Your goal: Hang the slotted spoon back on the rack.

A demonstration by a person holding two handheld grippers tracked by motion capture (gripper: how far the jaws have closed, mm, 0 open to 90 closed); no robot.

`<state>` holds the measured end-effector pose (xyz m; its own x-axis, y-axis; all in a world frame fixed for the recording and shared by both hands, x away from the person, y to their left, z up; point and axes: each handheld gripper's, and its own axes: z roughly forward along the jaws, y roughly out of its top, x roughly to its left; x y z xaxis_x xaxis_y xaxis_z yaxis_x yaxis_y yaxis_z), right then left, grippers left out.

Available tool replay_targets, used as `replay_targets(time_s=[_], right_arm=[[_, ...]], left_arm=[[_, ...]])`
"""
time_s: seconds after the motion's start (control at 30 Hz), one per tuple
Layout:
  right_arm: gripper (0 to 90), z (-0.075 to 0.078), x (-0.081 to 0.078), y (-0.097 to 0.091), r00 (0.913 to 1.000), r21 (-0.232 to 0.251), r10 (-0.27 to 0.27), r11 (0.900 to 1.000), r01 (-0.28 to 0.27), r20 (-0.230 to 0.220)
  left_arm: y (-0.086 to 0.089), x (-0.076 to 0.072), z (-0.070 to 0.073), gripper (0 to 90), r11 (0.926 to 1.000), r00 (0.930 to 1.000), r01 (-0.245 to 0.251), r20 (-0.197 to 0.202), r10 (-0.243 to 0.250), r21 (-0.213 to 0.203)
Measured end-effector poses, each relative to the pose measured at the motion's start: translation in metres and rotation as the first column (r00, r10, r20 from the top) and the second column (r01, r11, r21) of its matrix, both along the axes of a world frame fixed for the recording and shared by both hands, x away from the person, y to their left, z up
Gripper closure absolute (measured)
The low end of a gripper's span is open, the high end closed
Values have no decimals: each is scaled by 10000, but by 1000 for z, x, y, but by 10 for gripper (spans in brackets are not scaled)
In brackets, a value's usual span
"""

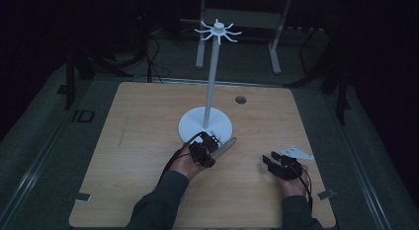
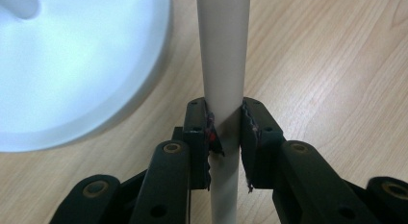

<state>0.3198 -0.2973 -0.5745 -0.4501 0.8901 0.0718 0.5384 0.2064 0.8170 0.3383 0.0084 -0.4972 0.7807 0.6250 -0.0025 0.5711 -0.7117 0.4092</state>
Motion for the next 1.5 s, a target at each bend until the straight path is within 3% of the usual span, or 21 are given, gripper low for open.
replay_targets(time_s=[0.23, 0.7, 0.9, 1.13, 1.33, 1.5], right_arm=[[543, 0, 0, -1, 10000, -13, -16, 10000, 16, 25], [542, 0, 0, -1, 10000, -20, -22, 10000, 22, 41], [542, 0, 0, -1, 10000, -2, -42, 10000, 42, 17], [536, 0, 0, -1, 10000, -3, -74, 10000, 74, 44], [536, 0, 0, -1, 9999, 1, -83, 10000, 83, 65], [536, 0, 0, -1, 9999, -33, -71, 10000, 71, 73]], left_arm=[[7, -3, 13, 746, 9982, 9979, -354, 533, 380, -481], [22, -6, 34, 747, 9838, 9823, -1118, 1340, 1307, -1398], [26, -8, 42, 747, 9752, 9732, -1357, 1607, 1642, -1747], [28, -9, 48, 747, 9724, 9699, -1392, 1722, 1720, -1872], [32, -11, 54, 748, 9655, 9590, -1560, 2021, 1986, -2086], [36, -16, 59, 748, 9533, 9370, -1848, 2496, 2443, -2390]])
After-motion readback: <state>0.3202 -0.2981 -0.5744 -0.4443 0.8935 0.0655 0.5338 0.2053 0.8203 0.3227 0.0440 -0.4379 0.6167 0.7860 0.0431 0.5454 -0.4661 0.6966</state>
